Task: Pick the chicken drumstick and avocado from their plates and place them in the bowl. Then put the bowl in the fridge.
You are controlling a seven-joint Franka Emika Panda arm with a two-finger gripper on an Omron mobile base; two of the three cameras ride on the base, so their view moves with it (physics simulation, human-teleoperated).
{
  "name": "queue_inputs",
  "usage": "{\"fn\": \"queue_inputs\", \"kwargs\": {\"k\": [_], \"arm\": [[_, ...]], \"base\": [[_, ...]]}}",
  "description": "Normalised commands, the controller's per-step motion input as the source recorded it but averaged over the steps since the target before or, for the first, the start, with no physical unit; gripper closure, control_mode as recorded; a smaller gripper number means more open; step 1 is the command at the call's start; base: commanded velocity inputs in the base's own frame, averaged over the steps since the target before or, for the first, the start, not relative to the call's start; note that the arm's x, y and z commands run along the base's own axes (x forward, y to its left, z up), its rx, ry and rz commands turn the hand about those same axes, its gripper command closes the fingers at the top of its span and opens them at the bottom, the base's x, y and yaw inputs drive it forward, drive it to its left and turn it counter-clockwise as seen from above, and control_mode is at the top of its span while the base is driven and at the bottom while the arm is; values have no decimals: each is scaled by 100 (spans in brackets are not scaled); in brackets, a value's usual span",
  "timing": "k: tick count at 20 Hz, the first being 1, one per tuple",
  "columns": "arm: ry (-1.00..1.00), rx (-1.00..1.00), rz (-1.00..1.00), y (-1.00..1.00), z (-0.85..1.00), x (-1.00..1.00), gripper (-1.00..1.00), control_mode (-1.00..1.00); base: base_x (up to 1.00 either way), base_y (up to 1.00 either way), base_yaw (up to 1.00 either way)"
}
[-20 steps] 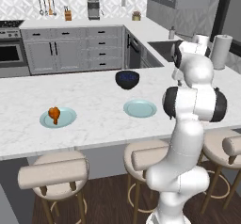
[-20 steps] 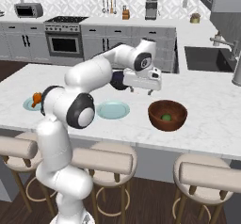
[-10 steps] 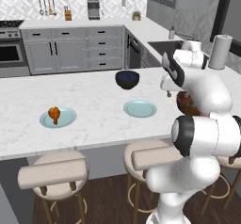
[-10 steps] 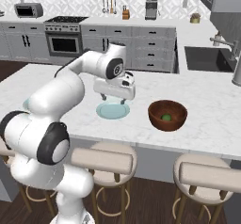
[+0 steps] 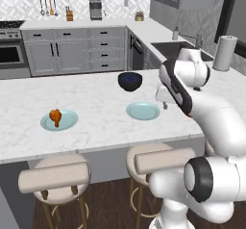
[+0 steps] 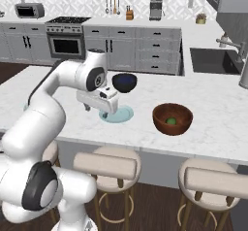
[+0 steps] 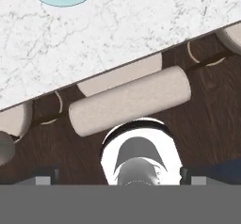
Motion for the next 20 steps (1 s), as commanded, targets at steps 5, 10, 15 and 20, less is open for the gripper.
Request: {"fn": "queue_inputs", "kwargs": {"k": [5, 10, 15, 20], "arm": [[-2, -22, 9, 60, -9, -66, -100, -100], [0, -5, 17, 2, -25, -16, -100, -100], [0, 0, 10, 0, -4, -1, -100, -100], [0, 0, 0, 3, 0, 0, -100, -100]], "base": [[0, 0, 0], [0, 0, 0], [0, 0, 0], [0, 0, 0]]}}
